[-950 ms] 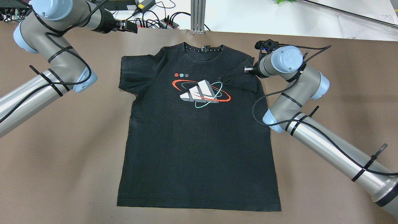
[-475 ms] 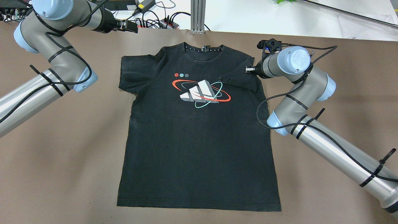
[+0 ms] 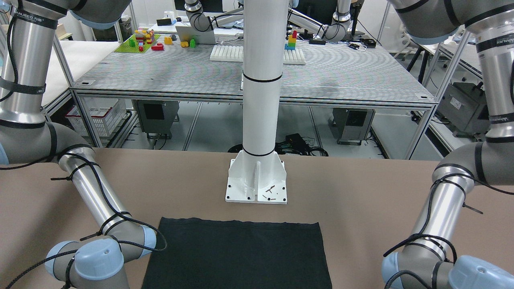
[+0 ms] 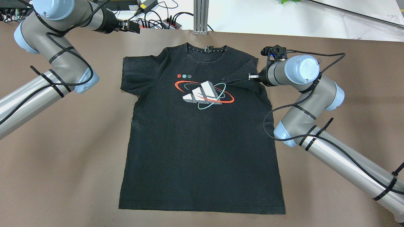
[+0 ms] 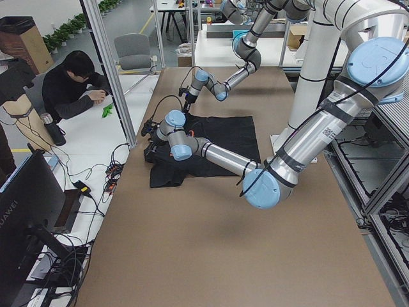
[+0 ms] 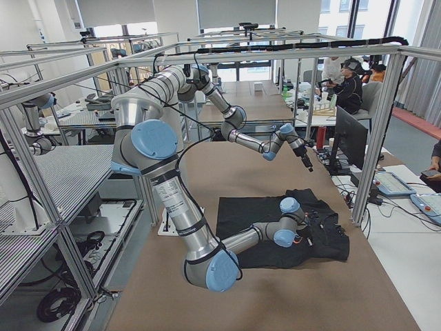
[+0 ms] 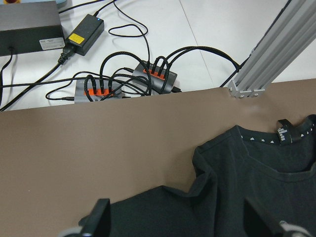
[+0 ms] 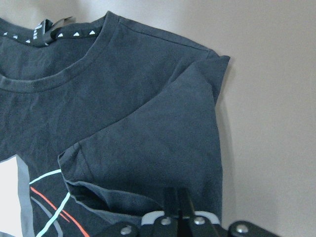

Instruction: Fold clothes

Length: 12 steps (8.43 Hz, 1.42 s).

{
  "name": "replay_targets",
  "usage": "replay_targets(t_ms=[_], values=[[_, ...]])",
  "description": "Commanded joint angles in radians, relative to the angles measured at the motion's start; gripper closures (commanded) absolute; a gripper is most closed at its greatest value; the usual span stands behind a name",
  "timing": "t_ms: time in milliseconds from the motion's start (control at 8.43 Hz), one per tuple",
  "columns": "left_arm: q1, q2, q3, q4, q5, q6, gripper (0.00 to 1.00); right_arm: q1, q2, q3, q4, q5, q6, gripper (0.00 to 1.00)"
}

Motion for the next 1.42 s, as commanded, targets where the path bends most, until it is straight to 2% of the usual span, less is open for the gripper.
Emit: replay_targets(t_ms=[0, 475, 593, 712, 1306], values=[[-0.002, 0.002, 0.0, 0.0, 0.0, 0.0, 0.05, -0.043, -0.021, 0.034, 0.003, 0.0, 0.003, 0.94], [-0.003, 0.006, 0.0, 0.0, 0.0, 0.0, 0.05, -0.066, -0.052, 0.089, 0.001, 0.0, 0.0, 0.88], [-0.005, 0.006, 0.0, 0.0, 0.0, 0.0, 0.05, -0.066, -0.052, 0.097, 0.0, 0.0, 0.001, 0.51], [-0.006, 0.006, 0.0, 0.0, 0.0, 0.0, 0.05, -0.066, -0.055, 0.098, 0.001, 0.0, -0.005, 0.06], [-0.008, 0.011, 0.0, 0.0, 0.0, -0.012, 0.05, -0.069, -0.038, 0.097, -0.005, -0.001, -0.005, 0.06]])
